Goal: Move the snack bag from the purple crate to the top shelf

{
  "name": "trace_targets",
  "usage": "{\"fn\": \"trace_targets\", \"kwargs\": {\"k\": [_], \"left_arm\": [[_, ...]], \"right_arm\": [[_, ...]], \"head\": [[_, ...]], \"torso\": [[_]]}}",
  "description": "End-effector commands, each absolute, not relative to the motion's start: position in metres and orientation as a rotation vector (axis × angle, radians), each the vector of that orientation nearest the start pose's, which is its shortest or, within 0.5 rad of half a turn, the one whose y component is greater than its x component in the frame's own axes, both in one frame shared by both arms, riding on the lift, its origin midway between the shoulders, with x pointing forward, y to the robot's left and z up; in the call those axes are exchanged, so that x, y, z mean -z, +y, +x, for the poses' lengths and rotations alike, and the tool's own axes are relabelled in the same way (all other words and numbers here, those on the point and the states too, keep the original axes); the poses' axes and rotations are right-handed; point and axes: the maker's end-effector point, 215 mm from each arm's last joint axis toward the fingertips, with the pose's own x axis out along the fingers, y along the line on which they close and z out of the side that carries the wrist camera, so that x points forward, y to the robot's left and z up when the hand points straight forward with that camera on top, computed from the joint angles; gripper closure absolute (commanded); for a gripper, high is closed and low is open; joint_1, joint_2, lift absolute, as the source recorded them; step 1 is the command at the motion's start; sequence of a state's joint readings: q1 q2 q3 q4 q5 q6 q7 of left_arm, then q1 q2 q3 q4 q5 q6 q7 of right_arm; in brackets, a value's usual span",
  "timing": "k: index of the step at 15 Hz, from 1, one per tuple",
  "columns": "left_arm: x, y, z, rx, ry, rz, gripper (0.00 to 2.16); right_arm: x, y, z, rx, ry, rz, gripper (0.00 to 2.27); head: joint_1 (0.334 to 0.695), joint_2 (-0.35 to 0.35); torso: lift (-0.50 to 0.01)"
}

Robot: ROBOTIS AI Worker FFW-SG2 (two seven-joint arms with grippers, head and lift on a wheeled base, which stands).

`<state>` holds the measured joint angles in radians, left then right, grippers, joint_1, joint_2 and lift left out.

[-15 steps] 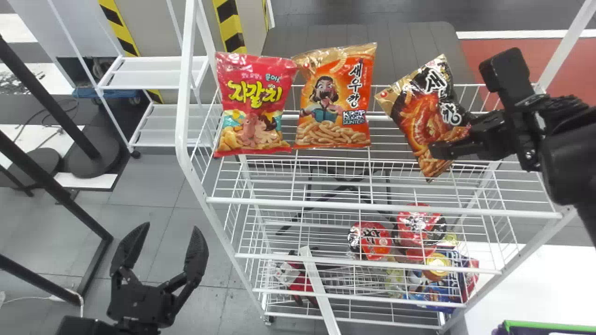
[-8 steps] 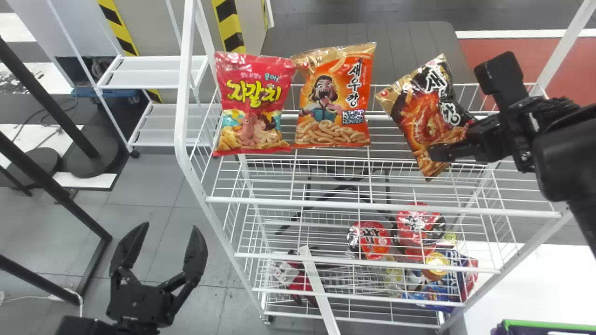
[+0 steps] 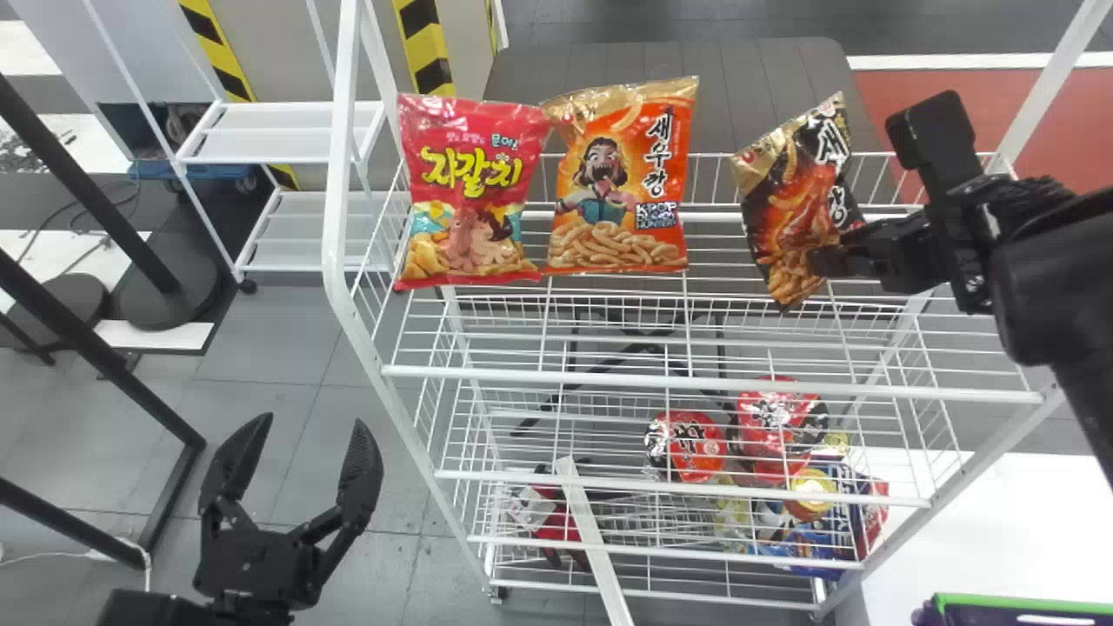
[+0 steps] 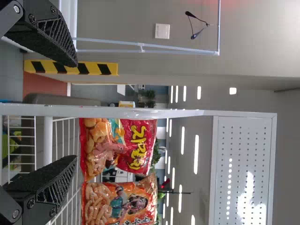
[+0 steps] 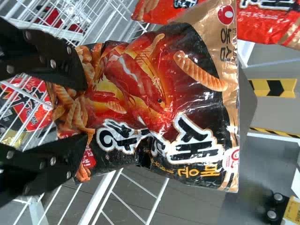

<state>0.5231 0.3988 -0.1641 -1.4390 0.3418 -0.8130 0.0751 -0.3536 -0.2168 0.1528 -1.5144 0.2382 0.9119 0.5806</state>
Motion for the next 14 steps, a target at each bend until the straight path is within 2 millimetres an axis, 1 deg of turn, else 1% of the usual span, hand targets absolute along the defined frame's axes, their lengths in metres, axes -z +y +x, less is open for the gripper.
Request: {"fn": "trace_targets", "kwargs": {"k": [1, 3, 5, 6, 10, 12, 14], "left_arm": [[0.424, 0.308, 0.364, 0.050, -0.105, -0.015, 0.13], [0.423, 0.308, 0.364, 0.050, -0.108, -0.015, 0.13], [0.422, 0.307, 0.364, 0.052, -0.109, -0.015, 0.13], [0.422, 0.307, 0.363, 0.052, -0.108, -0.015, 0.13], [0.422, 0.308, 0.363, 0.047, -0.109, -0.015, 0.13], [0.422, 0.307, 0.363, 0.048, -0.109, -0.014, 0.13], [0.423, 0.306, 0.362, 0.048, -0.108, -0.016, 0.13]], "right_arm": [[0.430, -0.230, 0.610, -0.399, 0.711, -0.267, 2.25], [0.434, -0.232, 0.605, -0.391, 0.715, -0.260, 2.25], [0.437, -0.229, 0.599, -0.395, 0.712, -0.200, 2.25], [0.435, -0.226, 0.596, -0.399, 0.704, -0.184, 2.25], [0.422, -0.230, 0.585, -0.346, 0.670, -0.115, 2.25], [0.416, -0.226, 0.577, -0.337, 0.659, -0.086, 2.25], [0.418, -0.217, 0.567, -0.333, 0.670, -0.045, 2.25]], "head": [[0.695, 0.092], [0.695, 0.089], [0.695, 0.087], [0.695, 0.087], [0.695, 0.090], [0.695, 0.088], [0.695, 0.089]], "torso": [[0.000], [0.000], [0.000], [0.000], [0.000], [0.000], [0.000]]}}
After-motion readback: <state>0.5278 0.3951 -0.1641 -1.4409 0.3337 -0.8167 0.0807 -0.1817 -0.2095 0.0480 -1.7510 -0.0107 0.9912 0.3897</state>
